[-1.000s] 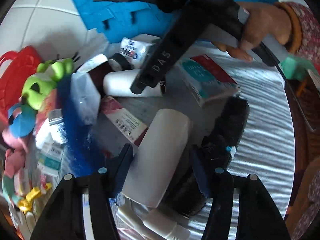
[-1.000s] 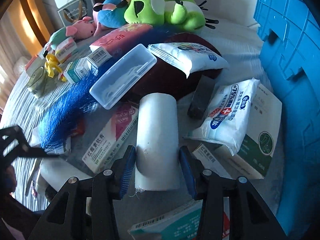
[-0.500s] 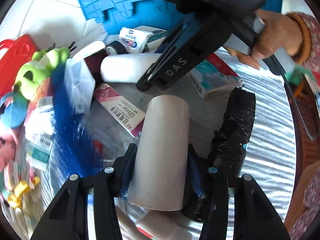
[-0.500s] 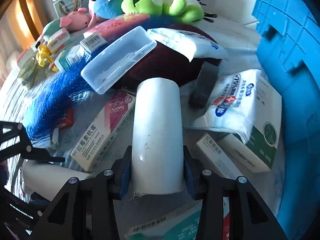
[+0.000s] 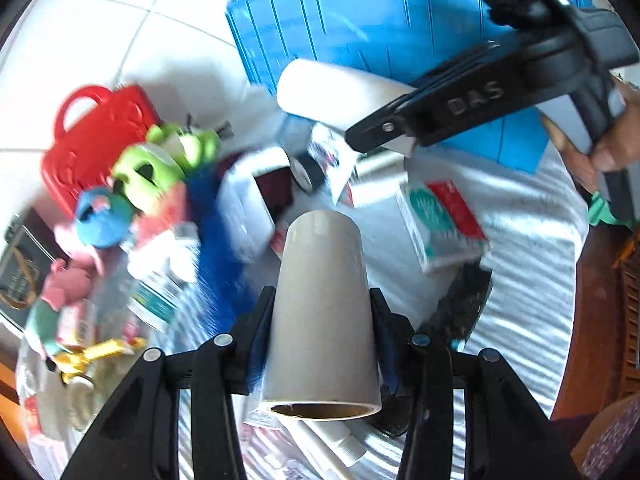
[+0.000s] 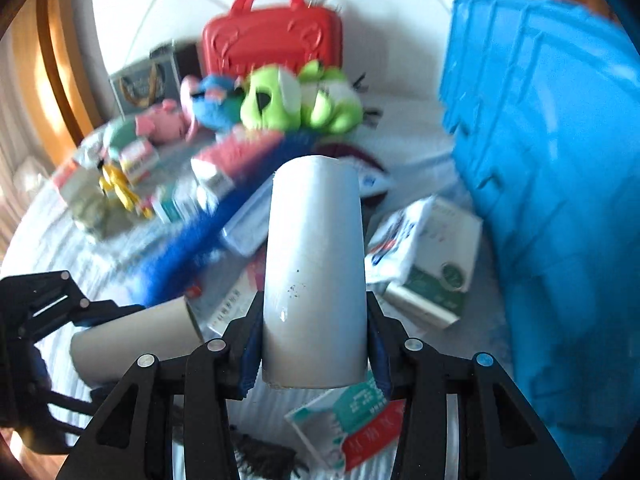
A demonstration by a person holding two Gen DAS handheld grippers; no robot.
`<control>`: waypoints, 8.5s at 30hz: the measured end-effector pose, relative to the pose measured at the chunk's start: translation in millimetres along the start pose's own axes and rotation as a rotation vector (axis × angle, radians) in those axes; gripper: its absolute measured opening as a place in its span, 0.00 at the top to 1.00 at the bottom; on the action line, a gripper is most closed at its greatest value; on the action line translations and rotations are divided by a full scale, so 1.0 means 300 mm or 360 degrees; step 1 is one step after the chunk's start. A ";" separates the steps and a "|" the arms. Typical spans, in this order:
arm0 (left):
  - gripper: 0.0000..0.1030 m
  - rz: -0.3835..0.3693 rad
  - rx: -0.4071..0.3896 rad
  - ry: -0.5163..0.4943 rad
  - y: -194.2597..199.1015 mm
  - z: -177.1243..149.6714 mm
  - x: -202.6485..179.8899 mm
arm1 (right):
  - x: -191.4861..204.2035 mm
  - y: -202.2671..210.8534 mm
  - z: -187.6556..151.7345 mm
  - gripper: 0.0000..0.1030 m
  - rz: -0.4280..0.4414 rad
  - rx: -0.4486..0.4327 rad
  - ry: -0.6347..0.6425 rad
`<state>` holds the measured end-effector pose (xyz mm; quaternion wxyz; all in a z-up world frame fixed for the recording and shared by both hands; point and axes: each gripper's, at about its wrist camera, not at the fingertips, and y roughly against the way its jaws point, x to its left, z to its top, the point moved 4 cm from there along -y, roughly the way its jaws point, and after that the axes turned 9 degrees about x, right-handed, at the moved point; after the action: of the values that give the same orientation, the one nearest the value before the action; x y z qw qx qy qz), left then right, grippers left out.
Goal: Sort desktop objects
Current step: 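Lift both white paper rolls and carry them over the blue bin, then open both tools to drop the paper rolls into the blue bin, then move both tools back down toward the medicine boxes on the table, then grasp the red-and-teal medicine box with the right tool while the left tool grasps the long white box, then lift both held boxes and carry them over the blue bin, then open both tools to drop the boxes into the blue bin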
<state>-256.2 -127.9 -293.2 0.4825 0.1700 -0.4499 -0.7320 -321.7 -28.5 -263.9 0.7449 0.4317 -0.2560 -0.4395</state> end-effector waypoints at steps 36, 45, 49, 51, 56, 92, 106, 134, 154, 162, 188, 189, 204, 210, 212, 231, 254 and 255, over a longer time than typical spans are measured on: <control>0.57 0.0234 -0.0723 0.0131 0.503 1.304 -0.403 | -0.839 1.181 0.000 0.57 -0.0509 -0.0735 -0.0545; 0.57 0.0291 -0.0578 0.0197 0.379 1.412 -0.453 | -1.106 1.038 0.009 0.57 -0.0483 -0.0585 -0.0604; 0.45 0.0355 -0.0563 0.0201 0.365 1.456 -0.488 | -1.165 1.030 0.002 0.38 -0.0429 -0.0581 -0.0671; 0.11 0.0442 -0.0613 0.0227 0.399 1.453 -0.497 | -1.184 1.044 0.002 0.24 -0.0437 -0.0604 -0.0680; 0.00 0.0554 -0.0675 0.0254 0.452 1.451 -0.514 | -1.182 1.081 0.000 0.21 -0.0501 -0.0641 -0.0664; 0.00 0.0677 -0.0685 0.0532 0.554 0.924 -0.408 | -0.809 1.135 -0.117 0.10 -0.0200 -0.0858 -0.0412; 0.00 0.0779 -0.0522 0.0620 0.512 0.448 -0.103 | -0.479 1.006 -0.020 0.04 -0.0120 -0.0814 -0.0285; 0.14 0.0124 0.0088 0.0193 -0.028 -0.304 0.305 | 0.001 0.252 -0.081 0.04 -0.0026 -0.0153 -0.0384; 0.59 -0.0114 0.0170 -0.0058 -0.197 -0.317 0.276 | -0.106 -0.095 -0.217 0.06 -0.0239 0.0170 -0.0661; 0.59 -0.0089 0.0164 0.0080 -0.188 -0.331 0.271 | -0.178 -0.252 -0.259 0.23 -0.0307 0.0322 -0.0874; 0.61 0.0111 0.0108 0.0282 0.000 -0.359 0.293 | -0.062 -0.125 -0.147 0.27 -0.0456 0.0112 -0.0433; 0.61 0.0123 0.0101 0.0296 0.017 -0.359 0.301 | -0.055 -0.105 -0.144 0.27 -0.0450 0.0099 -0.0424; 0.61 0.0257 -0.0094 0.0297 0.230 -0.195 0.332 | 0.037 0.137 -0.020 0.27 -0.0360 -0.0175 -0.0352; 0.61 0.0272 -0.0296 0.0274 0.348 -0.001 0.304 | 0.040 0.304 0.034 0.27 -0.0364 -0.0340 -0.0334; 0.61 0.0262 -0.0378 0.0256 0.396 0.078 0.283 | 0.031 0.367 0.056 0.27 -0.0366 -0.0392 -0.0336; 0.61 0.0080 -0.0895 -0.0005 0.658 0.865 -0.162 | -0.348 1.116 0.003 0.27 -0.0734 -0.0920 -0.0538; 0.61 0.0348 -0.0724 0.0170 0.516 1.432 -0.610 | -1.120 1.168 -0.111 0.27 -0.0647 -0.0745 -0.0557; 0.61 0.0351 -0.0709 0.0174 0.505 1.441 -0.614 | -1.137 1.157 -0.112 0.27 -0.0639 -0.0731 -0.0564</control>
<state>-379.8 224.6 29.8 0.6085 0.0487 -0.2666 -0.7458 -310.0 367.9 20.2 0.6653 0.2116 -0.1859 -0.6914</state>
